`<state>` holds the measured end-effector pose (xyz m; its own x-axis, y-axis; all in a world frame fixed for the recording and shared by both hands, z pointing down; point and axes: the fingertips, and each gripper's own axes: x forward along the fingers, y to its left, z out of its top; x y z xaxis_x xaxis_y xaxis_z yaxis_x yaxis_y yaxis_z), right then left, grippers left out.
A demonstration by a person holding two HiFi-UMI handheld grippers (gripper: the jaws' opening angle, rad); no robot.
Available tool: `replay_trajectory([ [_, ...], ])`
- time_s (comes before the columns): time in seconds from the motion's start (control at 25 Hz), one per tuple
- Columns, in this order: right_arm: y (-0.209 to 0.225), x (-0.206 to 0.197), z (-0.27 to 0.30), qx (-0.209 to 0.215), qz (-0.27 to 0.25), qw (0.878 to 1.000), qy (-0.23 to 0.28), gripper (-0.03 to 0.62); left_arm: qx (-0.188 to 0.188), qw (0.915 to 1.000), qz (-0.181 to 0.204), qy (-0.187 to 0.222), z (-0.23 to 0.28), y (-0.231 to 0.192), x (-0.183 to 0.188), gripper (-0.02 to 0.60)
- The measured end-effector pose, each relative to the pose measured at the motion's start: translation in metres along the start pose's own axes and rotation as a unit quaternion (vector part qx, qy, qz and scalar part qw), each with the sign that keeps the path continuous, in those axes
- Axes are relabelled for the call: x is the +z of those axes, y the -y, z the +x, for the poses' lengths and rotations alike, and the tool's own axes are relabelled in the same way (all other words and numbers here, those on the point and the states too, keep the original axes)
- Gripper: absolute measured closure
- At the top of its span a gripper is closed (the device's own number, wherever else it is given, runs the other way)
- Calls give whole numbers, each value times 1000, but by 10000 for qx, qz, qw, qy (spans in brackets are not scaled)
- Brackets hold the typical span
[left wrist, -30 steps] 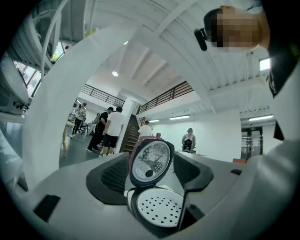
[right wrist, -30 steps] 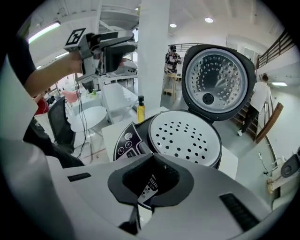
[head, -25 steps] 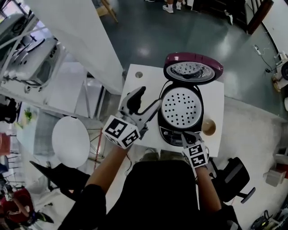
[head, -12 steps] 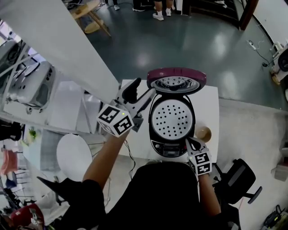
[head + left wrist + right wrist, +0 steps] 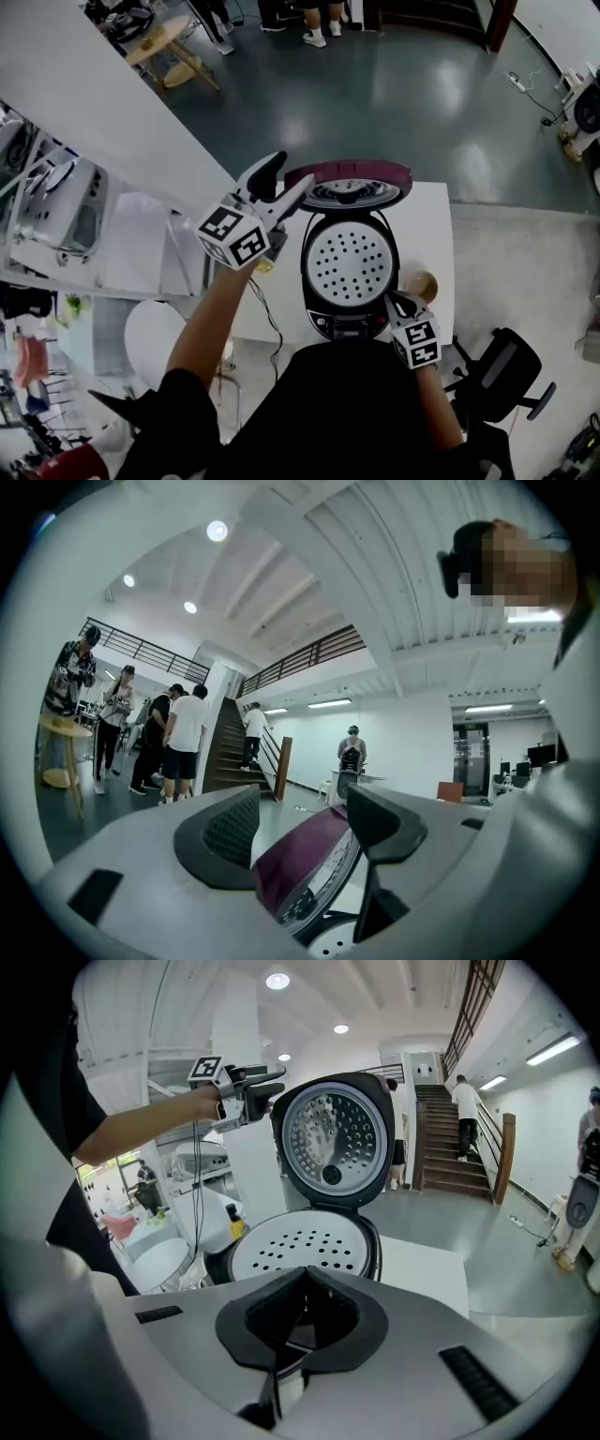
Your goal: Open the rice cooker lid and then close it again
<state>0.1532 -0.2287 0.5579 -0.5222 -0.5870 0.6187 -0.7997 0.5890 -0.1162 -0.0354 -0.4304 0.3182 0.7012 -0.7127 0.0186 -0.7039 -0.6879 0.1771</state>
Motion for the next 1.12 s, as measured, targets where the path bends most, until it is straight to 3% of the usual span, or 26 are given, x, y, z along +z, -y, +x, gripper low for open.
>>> replay_trajectory([
  [0.28, 7, -5, 3, 19, 66, 9999, -102, 594, -466, 9970, 412, -468, 25, -6, -5, 308],
  [0.44, 11, -6, 7, -14, 57, 9999, -131, 594, -484, 9966, 210, -626, 34, -13, -12, 308],
  [0.68, 12, -6, 9, -50, 132, 9999, -94, 594, -870, 9903, 246, -1059, 41, -6, -26, 308],
  [0.92, 12, -11, 8, -54, 242, 9997, -57, 594, -980, 9889, 14, -1117, 43, -8, -25, 308],
  [1.12, 12, -12, 5, 59, 669, 9977, 40, 594, -892, 9906, -116, -1035, 42, -13, -23, 354],
])
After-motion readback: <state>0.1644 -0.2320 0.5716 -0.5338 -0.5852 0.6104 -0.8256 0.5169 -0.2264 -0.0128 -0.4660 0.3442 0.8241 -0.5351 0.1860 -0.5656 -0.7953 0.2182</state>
